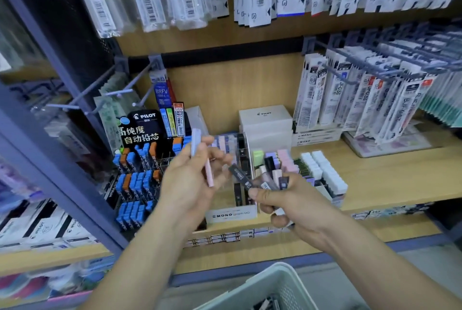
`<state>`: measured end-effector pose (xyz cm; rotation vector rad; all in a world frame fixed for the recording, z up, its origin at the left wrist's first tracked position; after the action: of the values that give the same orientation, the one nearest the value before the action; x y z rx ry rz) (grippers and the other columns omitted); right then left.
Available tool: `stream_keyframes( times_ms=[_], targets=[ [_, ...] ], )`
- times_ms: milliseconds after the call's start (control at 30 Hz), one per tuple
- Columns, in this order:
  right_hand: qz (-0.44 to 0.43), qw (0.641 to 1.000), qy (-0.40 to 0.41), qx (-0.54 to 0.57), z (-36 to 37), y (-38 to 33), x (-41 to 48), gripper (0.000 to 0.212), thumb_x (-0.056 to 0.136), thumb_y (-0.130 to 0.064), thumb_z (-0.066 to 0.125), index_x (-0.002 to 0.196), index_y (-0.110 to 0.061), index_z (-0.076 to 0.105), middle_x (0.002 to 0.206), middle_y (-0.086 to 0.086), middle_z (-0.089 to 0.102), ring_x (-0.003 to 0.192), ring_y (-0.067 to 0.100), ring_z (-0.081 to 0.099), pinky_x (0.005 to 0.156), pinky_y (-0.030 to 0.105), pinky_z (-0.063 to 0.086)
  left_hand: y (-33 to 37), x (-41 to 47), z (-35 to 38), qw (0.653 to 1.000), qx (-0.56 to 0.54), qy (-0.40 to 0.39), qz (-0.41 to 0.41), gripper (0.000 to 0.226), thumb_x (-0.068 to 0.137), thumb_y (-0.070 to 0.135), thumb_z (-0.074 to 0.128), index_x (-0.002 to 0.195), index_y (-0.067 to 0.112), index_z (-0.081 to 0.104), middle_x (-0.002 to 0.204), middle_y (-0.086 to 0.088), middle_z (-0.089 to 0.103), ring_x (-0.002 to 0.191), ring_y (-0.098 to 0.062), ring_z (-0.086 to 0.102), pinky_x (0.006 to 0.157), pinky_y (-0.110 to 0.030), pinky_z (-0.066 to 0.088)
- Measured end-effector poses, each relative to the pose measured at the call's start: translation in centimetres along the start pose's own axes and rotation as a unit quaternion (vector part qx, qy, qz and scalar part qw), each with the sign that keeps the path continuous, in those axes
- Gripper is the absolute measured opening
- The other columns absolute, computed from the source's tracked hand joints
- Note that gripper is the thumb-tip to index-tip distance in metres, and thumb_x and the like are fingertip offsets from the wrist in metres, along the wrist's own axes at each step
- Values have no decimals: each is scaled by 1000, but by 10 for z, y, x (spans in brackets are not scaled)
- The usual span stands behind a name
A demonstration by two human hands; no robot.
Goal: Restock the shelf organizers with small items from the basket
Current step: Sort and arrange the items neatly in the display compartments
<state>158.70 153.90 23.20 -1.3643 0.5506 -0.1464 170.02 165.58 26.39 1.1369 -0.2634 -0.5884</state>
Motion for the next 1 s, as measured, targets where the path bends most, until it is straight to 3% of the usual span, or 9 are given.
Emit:
stream_keyframes(
  times_ms=[100,200,267,400,600,733,833,900,1000],
  targets=[
    [11,999,23,42,-5,-3,2,14,80,-10,75,88,-12,64,68,5,51,61,15,43,40,20,29,3,6,-10,991,131,-9,-31,20,101,11,40,108,12,59,65,-1,48,50,-11,44,43,-22,38],
    [33,995,33,86,-5,-2,4,29,76,-13,78,101,-6,66,76,4,59,63,15,44,39,20,29,-16,2,-6,960,260,-63,-86,23,99,12,44,108,21,63,65,1,46,48,-8,31,40,-19,23],
    [37,993,35,109,-3,-2,6,32,76,-13,77,104,-1,68,80,7,59,62,15,44,39,21,28,-27,-5,1,958,238,-95,-132,16,98,18,48,104,21,63,66,0,47,48,-9,33,40,-19,22],
    [28,992,7,120,4,0,6,8,82,-14,73,79,-7,70,77,14,53,61,16,42,40,22,29,-37,-9,11,969,170,-93,-156,25,97,36,50,89,14,56,66,-3,49,48,-12,36,43,-21,21],
    [16,994,-3,113,4,0,2,6,85,-12,70,81,-7,70,70,11,54,58,13,45,41,20,29,-35,-10,13,962,219,-133,-90,18,101,18,44,101,10,60,76,-12,60,57,-12,47,47,-21,35],
    [31,991,13,131,-3,0,1,6,80,-14,73,77,-10,75,78,15,54,62,16,45,40,20,30,-36,-13,15,941,287,-164,-67,25,101,14,44,108,28,64,80,-6,55,55,-11,43,47,-20,33],
    [28,990,4,136,-2,-1,-1,8,80,-11,72,73,-9,74,72,14,56,59,15,45,40,20,28,-36,-17,20,943,271,-166,-100,44,97,15,43,76,45,68,69,1,49,53,-12,38,49,-24,27],
    [19,991,-10,132,1,-2,-4,9,82,-9,70,73,-8,71,69,13,58,56,13,44,39,19,27,-35,-19,20,951,230,-162,-125,37,95,18,46,71,38,66,67,0,48,51,-12,36,47,-23,23],
    [20,991,-12,130,3,0,-4,7,81,-9,71,74,-7,71,72,13,60,57,13,44,40,19,26,-32,-17,15,966,184,-132,-127,13,95,28,54,87,22,62,67,0,50,48,-11,37,41,-20,23]
  ],
)
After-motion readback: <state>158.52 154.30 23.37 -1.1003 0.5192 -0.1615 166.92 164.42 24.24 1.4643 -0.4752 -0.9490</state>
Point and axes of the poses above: each hand's wrist, its own x-axis towards the middle knuckle, its own z-axis out of the palm, y = z × x, the point moved 4 cm from there along x, towards the middle knuckle
